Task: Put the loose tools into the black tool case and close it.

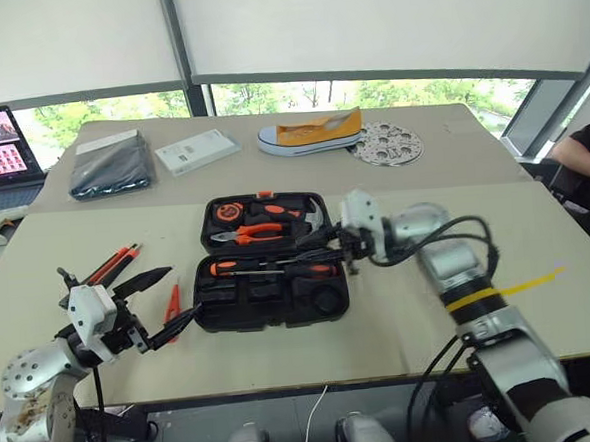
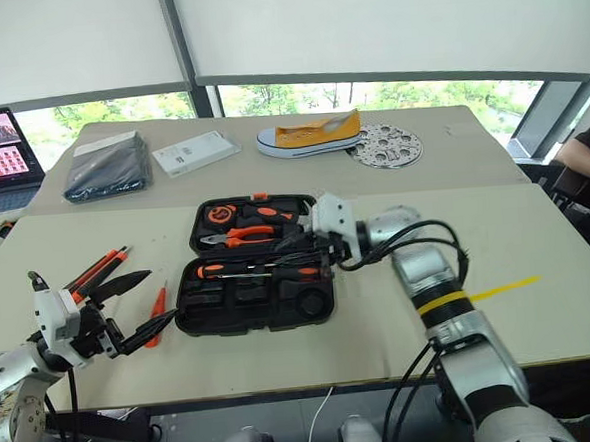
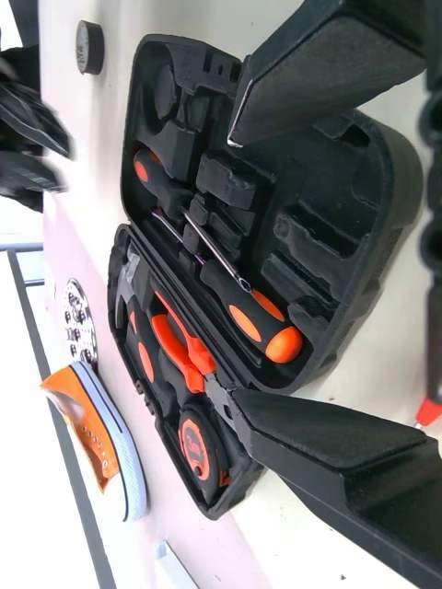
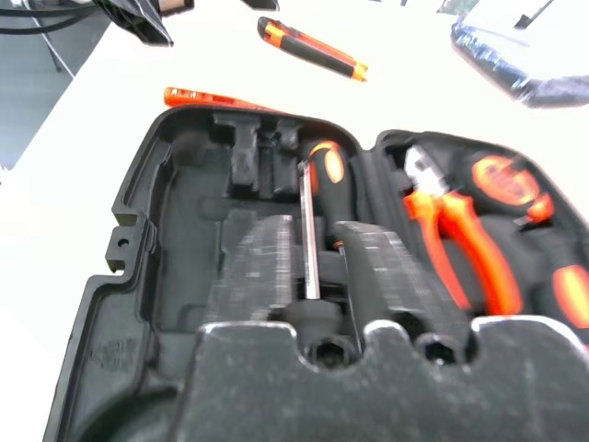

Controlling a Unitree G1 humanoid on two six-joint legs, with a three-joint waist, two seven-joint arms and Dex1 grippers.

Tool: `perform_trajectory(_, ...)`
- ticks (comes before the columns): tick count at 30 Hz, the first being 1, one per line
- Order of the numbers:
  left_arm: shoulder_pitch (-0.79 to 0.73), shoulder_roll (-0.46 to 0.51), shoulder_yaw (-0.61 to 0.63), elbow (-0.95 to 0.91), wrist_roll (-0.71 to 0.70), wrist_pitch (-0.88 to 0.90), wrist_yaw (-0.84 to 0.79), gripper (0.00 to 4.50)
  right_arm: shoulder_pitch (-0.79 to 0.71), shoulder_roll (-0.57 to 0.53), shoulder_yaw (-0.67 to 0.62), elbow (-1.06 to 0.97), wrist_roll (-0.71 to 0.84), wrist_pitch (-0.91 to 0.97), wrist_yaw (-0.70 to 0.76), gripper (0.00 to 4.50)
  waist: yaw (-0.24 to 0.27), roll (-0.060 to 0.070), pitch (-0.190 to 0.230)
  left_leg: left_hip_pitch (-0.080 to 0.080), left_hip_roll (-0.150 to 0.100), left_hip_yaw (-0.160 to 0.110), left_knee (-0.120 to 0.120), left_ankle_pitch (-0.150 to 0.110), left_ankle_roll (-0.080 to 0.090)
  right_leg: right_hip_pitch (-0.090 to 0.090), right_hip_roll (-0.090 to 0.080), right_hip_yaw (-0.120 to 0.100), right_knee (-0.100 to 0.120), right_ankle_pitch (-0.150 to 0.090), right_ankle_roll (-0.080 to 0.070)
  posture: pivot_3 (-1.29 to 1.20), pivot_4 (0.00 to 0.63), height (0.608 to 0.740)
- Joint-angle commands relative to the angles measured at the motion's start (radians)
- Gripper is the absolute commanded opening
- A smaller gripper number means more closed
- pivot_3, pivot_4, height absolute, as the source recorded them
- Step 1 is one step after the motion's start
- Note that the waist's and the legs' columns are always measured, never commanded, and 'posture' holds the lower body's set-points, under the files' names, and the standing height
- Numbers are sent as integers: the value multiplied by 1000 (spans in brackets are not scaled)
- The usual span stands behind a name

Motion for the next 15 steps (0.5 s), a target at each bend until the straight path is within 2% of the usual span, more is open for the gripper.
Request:
perform_trajectory(1,6,2,12,-5,-3,-18,7,4500,-24,27,13,118,-71,-67,-68,40,1,0,0,0,0,0,0,0,0,0,0,0,0,0,0,0,150,740)
perform_trajectory(10,43,6,14,-39,-4,-6,23,4500,-54,68,89,272,-202,-82,-119,40,-1,0,0,6,0,0,-1,1,-1,4,0,0,0,0,-1,0,150,740)
perform_trajectory(13,60,10,19,-48,-3,-2,32,4500,-56,65,111,273,-231,-61,-124,40,-8,0,0,13,1,0,-1,1,-2,11,1,0,0,-1,-3,0,150,740)
perform_trajectory(15,79,16,35,-54,-9,9,42,4500,-45,67,70,217,-188,-73,-131,40,-13,0,0,16,1,0,-2,1,-2,13,0,0,0,-5,-8,0,150,740)
